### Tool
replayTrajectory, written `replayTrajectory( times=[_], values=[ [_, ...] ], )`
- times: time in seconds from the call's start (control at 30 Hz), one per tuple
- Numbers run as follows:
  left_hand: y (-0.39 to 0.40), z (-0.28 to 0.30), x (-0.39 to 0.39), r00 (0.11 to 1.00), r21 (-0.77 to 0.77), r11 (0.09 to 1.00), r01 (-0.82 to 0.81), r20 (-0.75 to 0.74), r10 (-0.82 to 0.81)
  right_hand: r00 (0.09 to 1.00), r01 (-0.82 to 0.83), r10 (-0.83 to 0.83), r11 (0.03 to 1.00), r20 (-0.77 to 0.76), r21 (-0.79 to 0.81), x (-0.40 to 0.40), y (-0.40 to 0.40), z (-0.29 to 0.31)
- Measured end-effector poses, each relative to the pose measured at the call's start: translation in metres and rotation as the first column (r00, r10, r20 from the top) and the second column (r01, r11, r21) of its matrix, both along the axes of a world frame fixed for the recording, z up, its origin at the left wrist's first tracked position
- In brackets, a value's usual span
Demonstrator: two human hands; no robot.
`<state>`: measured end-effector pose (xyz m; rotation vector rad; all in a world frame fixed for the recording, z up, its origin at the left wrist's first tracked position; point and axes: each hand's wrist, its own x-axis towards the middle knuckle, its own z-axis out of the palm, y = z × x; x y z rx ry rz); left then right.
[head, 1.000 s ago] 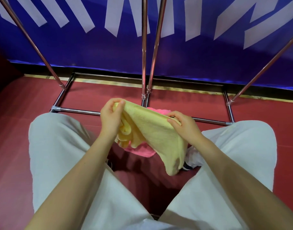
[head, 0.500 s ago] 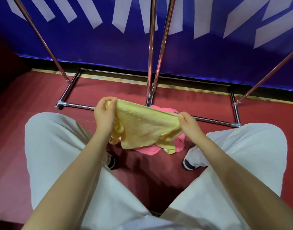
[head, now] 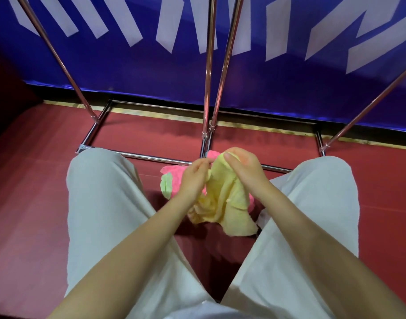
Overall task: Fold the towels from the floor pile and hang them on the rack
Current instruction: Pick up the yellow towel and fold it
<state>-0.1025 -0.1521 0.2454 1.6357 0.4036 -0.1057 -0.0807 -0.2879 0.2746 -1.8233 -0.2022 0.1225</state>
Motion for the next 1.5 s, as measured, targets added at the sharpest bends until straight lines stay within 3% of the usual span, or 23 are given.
replayTrajectory(
  times=[0.17,0.23,0.33,0.43,0.7,0.93,1.13,1.27,1.37,1.5],
  values=[
    [-0.025,0.003,-0.014,0.994,-0.242,0.970,-0.030,-0.106,0.004,0.998,0.065,-0.064,0.996,0.014,-0.057,0.008,0.004,0.004],
    [-0.022,0.004,-0.013,0.997,-0.294,0.955,-0.048,-0.071,0.029,0.994,0.105,-0.100,0.987,0.048,-0.121,0.013,0.002,0.003],
    [-0.009,0.009,-0.005,0.998,-0.222,0.974,-0.042,0.030,0.050,0.992,0.087,-0.047,0.929,0.119,-0.360,0.020,-0.009,-0.006],
    [0.008,0.014,0.003,0.986,-0.134,0.983,-0.128,0.088,0.140,0.997,-0.037,0.075,0.765,0.032,-0.643,0.022,-0.018,-0.019],
    [0.049,0.014,0.012,0.958,0.023,0.964,-0.266,0.114,0.262,0.994,-0.108,0.062,0.729,-0.093,-0.676,0.027,-0.027,-0.031],
    [0.070,0.011,0.010,0.936,0.027,0.936,-0.352,0.039,0.351,0.997,-0.070,0.052,0.868,-0.051,-0.492,0.021,-0.031,-0.029],
    [0.070,-0.009,0.009,0.926,-0.145,0.919,-0.368,-0.148,0.347,0.999,-0.044,0.042,0.995,-0.020,-0.092,-0.006,-0.016,0.000],
    [0.053,-0.011,0.010,0.948,-0.191,0.937,-0.293,-0.189,0.258,0.986,-0.015,0.024,0.998,-0.166,0.054,-0.016,-0.003,0.008],
    [0.044,-0.006,0.014,0.946,-0.207,0.936,-0.286,-0.217,0.241,0.950,-0.107,0.157,0.975,-0.271,0.192,-0.015,0.004,0.013],
    [0.037,0.005,0.021,0.929,-0.260,0.898,-0.355,-0.208,0.307,0.904,-0.218,0.289,0.945,-0.314,0.242,-0.013,0.012,0.018]
  ],
)
